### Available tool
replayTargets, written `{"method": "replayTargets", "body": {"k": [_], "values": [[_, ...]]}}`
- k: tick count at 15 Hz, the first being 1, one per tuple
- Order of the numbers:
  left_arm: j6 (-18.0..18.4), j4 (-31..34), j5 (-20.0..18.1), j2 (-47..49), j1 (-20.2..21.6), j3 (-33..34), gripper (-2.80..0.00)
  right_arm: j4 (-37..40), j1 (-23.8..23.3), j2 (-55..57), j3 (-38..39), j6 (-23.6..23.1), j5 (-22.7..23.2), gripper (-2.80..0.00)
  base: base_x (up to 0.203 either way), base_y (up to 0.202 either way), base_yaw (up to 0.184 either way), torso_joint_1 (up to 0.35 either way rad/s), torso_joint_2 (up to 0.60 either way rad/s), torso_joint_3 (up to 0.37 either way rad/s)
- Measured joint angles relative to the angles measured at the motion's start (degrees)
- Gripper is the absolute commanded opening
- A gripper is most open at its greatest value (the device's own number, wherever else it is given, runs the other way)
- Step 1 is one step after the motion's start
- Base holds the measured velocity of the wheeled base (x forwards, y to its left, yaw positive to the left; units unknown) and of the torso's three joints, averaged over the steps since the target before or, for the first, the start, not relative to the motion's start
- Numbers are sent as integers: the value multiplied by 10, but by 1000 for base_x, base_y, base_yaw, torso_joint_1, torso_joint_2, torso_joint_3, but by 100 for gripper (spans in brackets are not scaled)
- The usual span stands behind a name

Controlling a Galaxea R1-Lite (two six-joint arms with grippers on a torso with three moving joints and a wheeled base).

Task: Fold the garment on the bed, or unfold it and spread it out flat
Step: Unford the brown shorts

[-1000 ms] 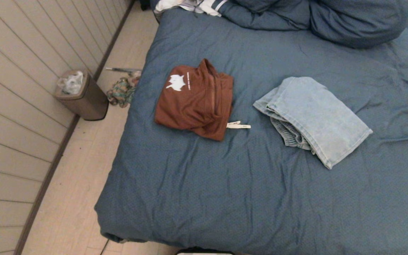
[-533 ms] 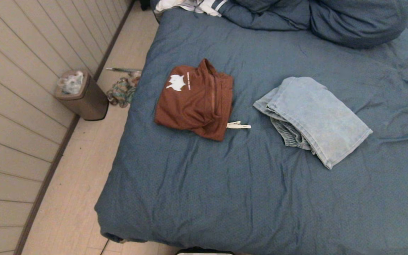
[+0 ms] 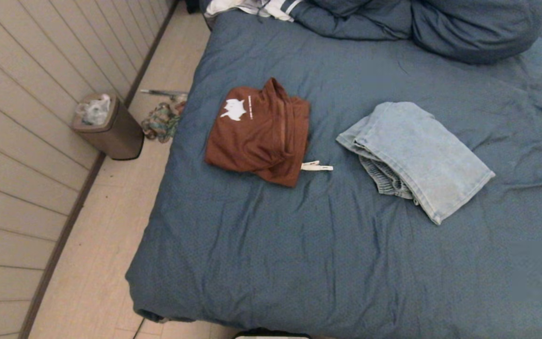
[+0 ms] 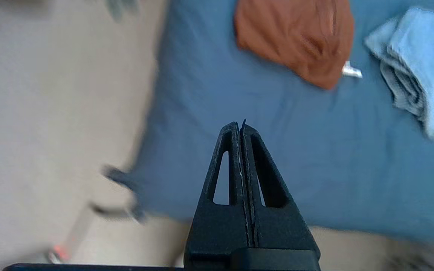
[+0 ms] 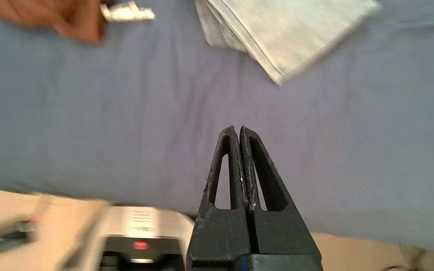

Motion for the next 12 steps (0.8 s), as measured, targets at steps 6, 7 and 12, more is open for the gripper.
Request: {"method": "replayTargets", "body": {"k": [6,7,12], "values": [[-69,-31,-69,359,-39,-174,-280,-42,87,405,-238,91,-3,-280,0,0,0,0,0,0],[-82,-51,-71,408,-47,-195,-280,-57,117,462,-266,96,-9,-280,0,0,0,0,0,0],[-136,-206,-62,525,-91,-157,-280,-156,260,668,-340,67,-83,-81,0,0,0,0,0,0]]}}
